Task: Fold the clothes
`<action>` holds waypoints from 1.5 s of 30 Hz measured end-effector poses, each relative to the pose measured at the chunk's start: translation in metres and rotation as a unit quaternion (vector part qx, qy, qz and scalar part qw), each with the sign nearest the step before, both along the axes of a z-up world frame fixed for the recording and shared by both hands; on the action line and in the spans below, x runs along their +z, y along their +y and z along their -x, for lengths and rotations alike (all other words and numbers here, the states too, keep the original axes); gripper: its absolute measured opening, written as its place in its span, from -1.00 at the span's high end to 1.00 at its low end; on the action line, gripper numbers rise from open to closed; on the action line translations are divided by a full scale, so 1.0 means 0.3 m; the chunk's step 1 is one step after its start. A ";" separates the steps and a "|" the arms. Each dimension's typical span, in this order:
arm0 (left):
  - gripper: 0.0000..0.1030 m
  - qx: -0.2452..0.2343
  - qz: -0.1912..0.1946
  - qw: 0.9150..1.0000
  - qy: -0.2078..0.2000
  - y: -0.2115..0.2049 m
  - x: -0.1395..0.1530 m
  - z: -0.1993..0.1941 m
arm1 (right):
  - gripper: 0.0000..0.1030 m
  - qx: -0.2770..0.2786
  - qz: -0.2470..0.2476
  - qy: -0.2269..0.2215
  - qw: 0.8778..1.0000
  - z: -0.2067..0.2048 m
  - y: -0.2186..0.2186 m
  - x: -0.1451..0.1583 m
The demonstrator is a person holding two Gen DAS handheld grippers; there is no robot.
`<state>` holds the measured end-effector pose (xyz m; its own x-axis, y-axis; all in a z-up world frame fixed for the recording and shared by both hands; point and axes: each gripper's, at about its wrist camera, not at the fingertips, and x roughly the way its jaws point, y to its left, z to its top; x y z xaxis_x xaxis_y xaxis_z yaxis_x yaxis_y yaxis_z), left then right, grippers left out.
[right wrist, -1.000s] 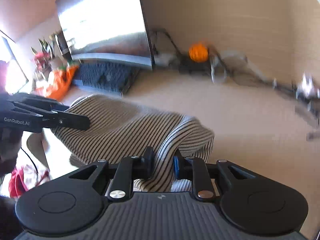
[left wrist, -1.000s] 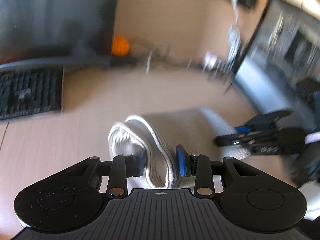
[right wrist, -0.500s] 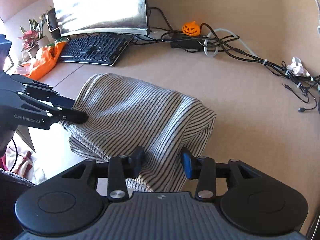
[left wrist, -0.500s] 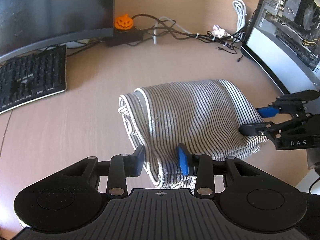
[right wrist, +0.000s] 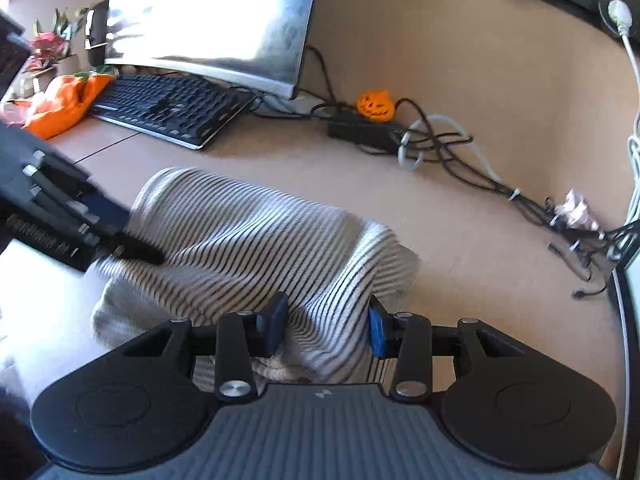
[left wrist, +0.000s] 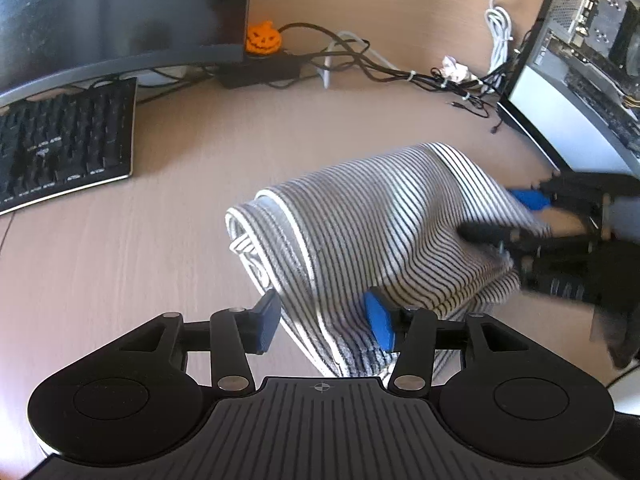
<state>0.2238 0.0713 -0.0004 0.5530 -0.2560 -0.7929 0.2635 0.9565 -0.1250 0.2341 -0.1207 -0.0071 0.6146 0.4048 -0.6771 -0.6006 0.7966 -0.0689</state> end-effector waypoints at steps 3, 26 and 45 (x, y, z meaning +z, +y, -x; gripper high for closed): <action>-0.01 -0.025 -0.011 1.000 -0.005 0.000 0.016 0.032 | -0.37 -0.014 -0.011 0.011 1.000 0.011 -0.040 0.048; -0.61 -0.049 -0.057 0.996 -0.051 -0.106 0.068 -0.161 | -0.67 -0.173 0.018 -0.016 0.985 -0.311 -0.078 -0.038; -0.82 -0.149 0.074 0.984 -0.063 -0.061 0.192 -0.106 | -0.90 -0.104 0.031 -0.033 0.994 -0.344 0.009 -0.055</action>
